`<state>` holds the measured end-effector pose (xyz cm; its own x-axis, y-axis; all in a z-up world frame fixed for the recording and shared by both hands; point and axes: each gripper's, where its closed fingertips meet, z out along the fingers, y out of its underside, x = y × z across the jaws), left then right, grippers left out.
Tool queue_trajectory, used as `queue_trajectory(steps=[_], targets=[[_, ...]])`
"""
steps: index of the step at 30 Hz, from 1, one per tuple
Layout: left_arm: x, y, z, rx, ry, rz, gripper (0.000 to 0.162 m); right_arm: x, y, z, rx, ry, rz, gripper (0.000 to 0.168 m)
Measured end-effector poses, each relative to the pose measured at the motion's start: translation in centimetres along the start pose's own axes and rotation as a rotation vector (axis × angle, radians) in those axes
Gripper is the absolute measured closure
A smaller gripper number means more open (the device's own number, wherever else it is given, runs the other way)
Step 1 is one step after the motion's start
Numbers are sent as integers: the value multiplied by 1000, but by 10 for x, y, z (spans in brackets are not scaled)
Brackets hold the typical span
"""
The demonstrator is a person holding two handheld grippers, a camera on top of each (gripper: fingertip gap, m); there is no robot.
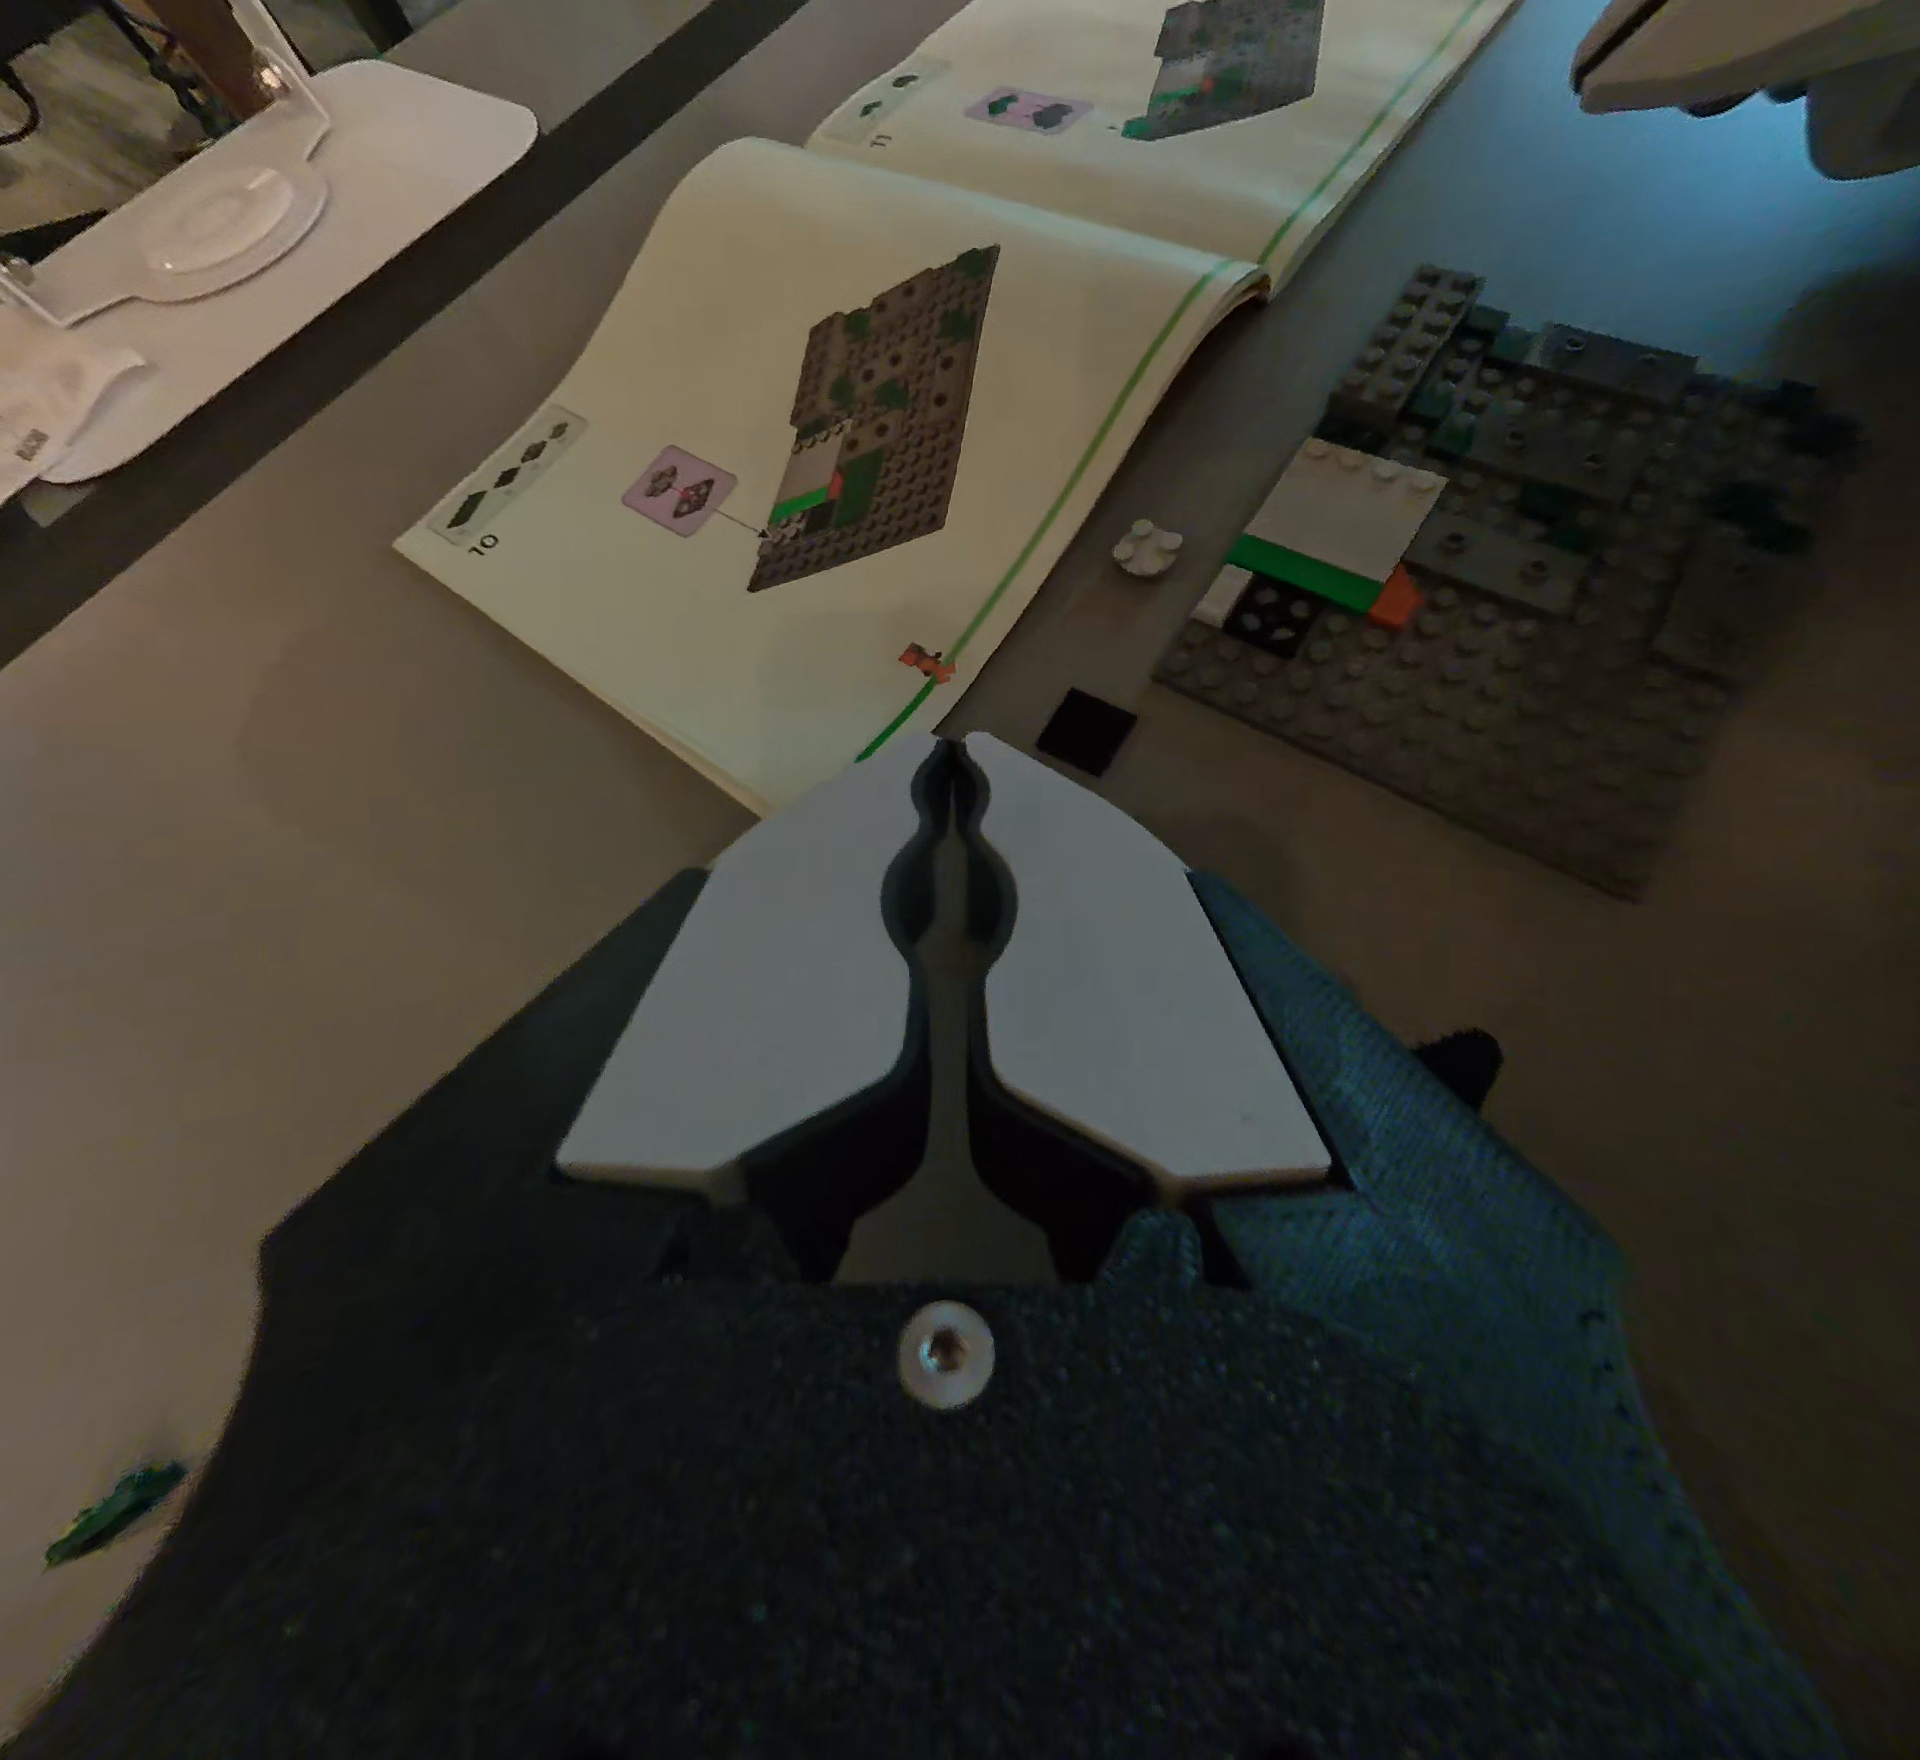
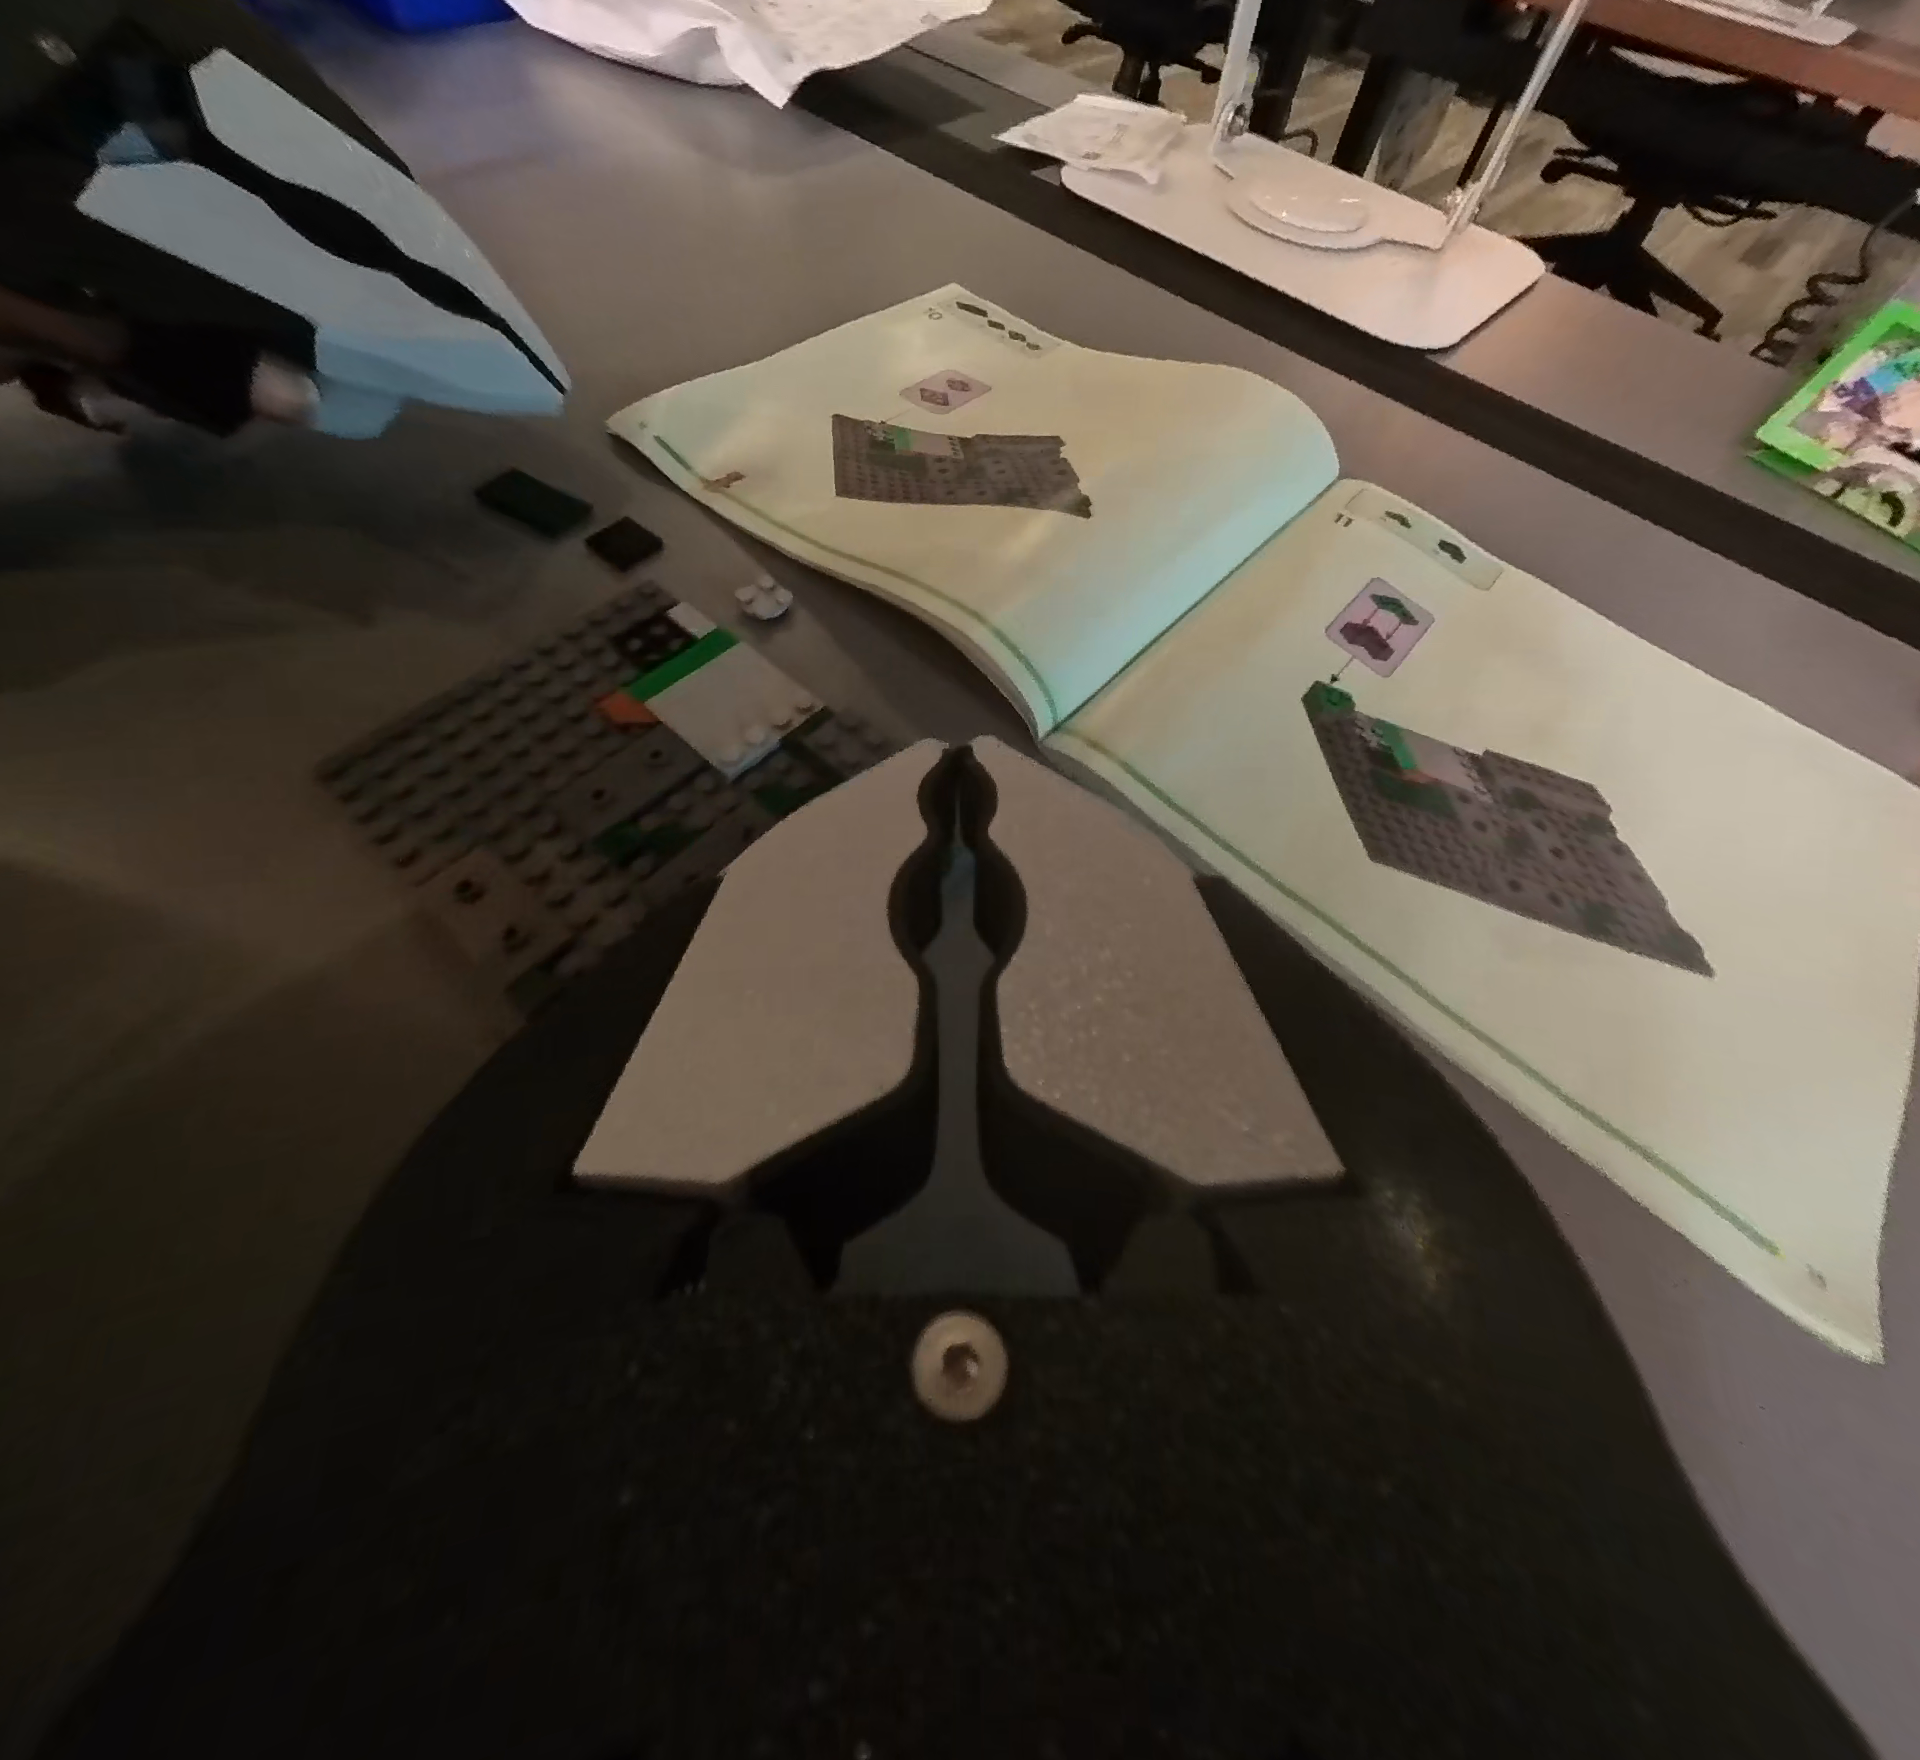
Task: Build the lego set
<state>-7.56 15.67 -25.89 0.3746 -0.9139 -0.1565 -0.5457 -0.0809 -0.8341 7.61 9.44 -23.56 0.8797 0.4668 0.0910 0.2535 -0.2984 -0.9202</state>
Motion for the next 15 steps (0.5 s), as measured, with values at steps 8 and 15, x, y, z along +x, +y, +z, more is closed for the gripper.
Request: queue_trajectory(steps=[8,15], targets=[[15,-9,18,-28,111,32,145,-4,-4,-1,29,-27,-24,168],[39,-26,37,-47,346,55,149,-9,-4,-7,20,-29,-70,168]])
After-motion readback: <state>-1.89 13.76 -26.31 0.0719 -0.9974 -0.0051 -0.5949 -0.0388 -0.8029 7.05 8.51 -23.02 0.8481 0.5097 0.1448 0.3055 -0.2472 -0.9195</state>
